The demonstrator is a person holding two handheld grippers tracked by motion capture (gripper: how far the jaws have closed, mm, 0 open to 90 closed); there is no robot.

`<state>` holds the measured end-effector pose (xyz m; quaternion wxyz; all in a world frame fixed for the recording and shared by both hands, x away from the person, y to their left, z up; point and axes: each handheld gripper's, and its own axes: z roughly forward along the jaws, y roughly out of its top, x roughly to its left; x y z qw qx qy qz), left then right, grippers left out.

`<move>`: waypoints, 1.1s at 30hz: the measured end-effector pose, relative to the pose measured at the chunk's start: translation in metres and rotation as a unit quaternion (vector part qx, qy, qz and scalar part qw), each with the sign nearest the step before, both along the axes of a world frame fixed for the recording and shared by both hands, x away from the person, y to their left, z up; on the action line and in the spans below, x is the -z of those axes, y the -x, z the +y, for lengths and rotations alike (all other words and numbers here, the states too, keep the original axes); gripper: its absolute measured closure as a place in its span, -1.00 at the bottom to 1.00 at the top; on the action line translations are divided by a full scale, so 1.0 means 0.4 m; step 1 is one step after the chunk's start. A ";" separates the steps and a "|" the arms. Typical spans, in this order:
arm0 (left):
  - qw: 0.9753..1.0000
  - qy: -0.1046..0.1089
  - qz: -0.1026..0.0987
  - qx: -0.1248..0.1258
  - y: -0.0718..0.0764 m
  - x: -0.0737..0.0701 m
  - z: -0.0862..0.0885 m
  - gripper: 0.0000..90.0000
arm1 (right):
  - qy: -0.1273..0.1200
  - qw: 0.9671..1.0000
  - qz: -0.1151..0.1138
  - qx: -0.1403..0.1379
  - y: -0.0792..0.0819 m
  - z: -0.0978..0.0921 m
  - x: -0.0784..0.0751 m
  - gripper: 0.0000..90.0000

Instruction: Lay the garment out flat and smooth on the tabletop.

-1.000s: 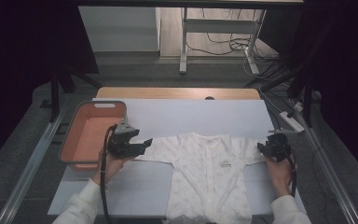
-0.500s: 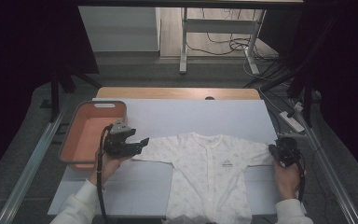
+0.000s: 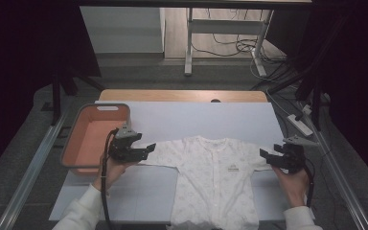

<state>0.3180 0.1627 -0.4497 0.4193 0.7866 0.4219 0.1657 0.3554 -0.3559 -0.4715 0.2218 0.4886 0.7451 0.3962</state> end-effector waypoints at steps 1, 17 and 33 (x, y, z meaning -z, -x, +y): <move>1.000 0.001 0.001 0.004 0.001 0.001 0.000 -0.32 | -0.002 1.000 -0.002 -0.007 0.004 0.003 -0.002 -0.29; 1.000 0.007 0.001 0.019 0.012 -0.003 0.006 -0.40 | -0.015 0.993 -0.029 -0.112 0.096 0.104 -0.013 -0.43; 1.000 -0.008 0.021 0.012 0.008 0.007 -0.020 -0.44 | -0.024 0.980 -0.040 -0.193 0.143 0.169 0.011 -0.43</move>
